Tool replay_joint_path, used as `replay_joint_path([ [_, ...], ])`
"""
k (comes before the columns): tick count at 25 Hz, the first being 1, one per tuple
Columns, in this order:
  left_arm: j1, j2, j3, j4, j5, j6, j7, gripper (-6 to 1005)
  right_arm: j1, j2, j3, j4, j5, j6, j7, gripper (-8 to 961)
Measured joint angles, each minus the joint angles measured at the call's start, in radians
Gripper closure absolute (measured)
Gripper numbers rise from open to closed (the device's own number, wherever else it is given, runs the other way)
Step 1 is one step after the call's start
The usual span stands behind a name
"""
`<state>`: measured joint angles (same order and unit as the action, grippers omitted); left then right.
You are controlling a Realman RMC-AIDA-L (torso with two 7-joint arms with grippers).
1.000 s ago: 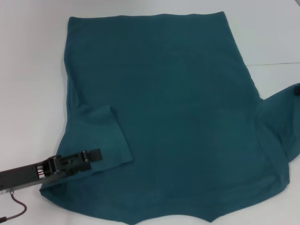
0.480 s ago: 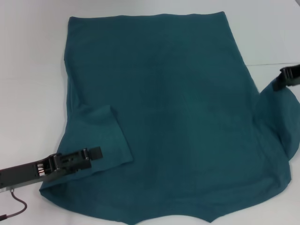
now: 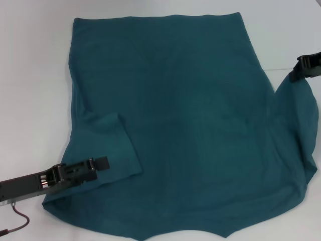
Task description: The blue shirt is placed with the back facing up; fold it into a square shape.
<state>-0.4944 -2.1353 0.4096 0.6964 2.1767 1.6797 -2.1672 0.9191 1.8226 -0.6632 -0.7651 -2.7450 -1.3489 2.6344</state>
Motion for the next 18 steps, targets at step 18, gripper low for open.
replay_joint_path([
  [18,-0.006,0.0,0.0,-0.014,0.0,-0.036,-0.002,94,0.09,0.061,-0.224,0.172,-0.01,0.075,0.125,916],
])
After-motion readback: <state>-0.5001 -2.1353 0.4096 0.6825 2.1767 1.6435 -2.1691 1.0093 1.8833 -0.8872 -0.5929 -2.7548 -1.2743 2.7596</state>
